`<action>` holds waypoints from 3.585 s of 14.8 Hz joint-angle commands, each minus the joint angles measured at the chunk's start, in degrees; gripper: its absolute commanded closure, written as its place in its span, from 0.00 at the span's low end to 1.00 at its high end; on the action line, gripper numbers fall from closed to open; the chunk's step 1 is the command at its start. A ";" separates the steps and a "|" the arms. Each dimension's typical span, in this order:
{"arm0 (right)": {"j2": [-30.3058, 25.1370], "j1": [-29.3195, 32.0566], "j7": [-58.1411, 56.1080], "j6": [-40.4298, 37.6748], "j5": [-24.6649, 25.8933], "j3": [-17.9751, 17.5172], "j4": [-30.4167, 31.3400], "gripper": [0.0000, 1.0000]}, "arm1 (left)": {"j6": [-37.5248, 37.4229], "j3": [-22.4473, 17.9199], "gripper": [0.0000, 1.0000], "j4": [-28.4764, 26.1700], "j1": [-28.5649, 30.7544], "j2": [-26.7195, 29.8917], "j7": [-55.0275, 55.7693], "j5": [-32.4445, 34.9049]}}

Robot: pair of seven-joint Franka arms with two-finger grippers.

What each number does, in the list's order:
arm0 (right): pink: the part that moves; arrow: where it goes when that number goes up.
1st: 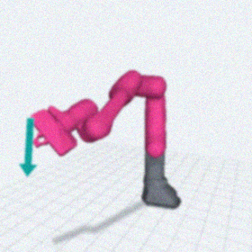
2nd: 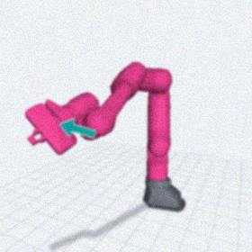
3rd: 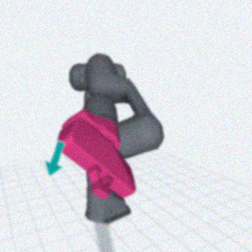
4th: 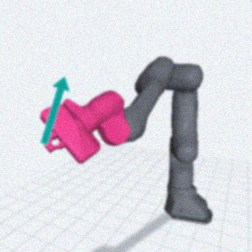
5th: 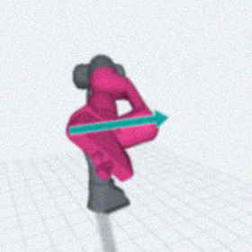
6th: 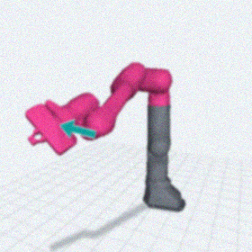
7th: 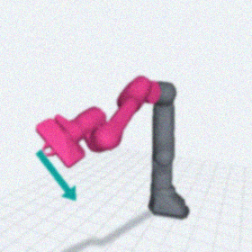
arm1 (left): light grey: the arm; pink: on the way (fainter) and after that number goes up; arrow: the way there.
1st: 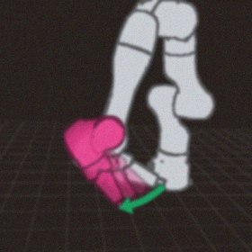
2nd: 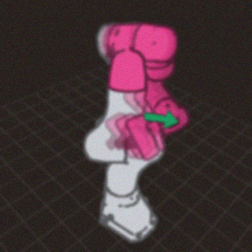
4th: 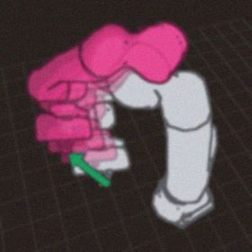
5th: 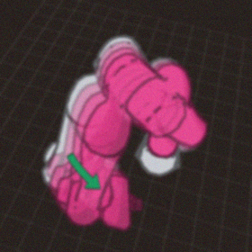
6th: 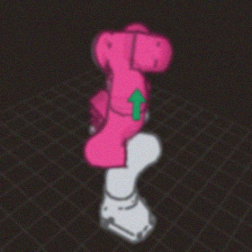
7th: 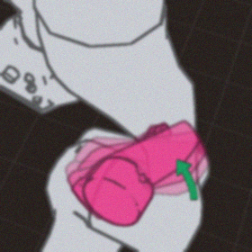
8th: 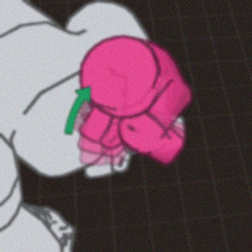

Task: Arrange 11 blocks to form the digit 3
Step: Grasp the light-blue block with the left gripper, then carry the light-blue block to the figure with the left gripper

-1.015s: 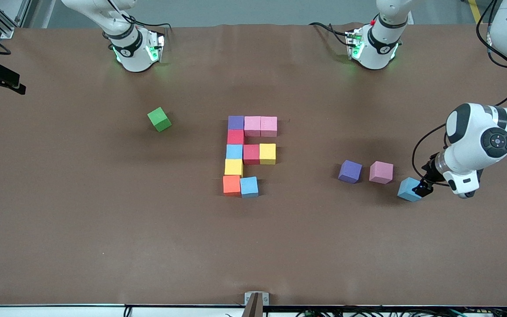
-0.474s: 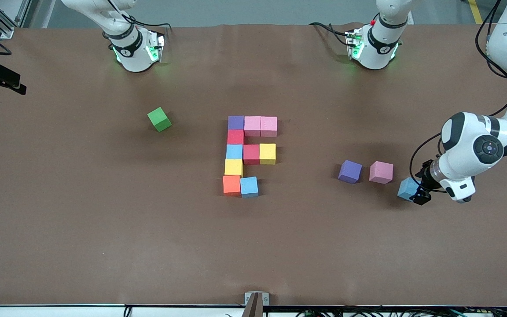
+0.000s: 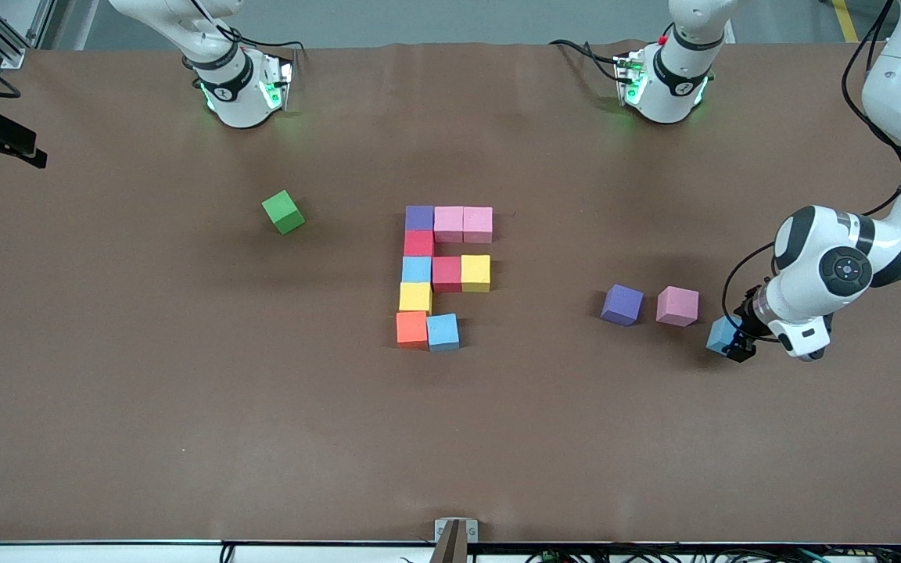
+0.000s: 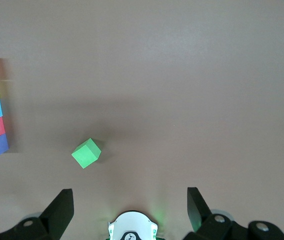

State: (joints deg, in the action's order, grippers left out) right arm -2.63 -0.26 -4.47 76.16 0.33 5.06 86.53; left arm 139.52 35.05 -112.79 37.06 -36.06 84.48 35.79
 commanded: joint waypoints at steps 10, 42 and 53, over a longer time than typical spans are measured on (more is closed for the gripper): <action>-1.50 -0.09 -0.54 0.66 0.81 -0.40 1.62 0.00 | -15.15 0.46 0.76 20.66 -19.54 -5.94 24.13 -3.52; -1.41 -0.97 -0.54 0.66 0.90 -0.31 1.62 0.00 | -6.36 -8.51 0.75 39.49 -58.33 -22.82 59.66 -8.37; -1.41 -1.06 -0.45 0.66 0.90 -0.40 1.62 0.00 | -3.90 -9.65 0.00 39.32 -58.77 -22.48 59.05 -9.07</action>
State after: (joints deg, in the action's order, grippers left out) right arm -2.63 -0.95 -4.65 76.22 0.34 4.76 86.59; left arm 133.78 26.45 -74.88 -20.75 -56.76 143.55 27.71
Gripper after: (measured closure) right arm 0.000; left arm 0.238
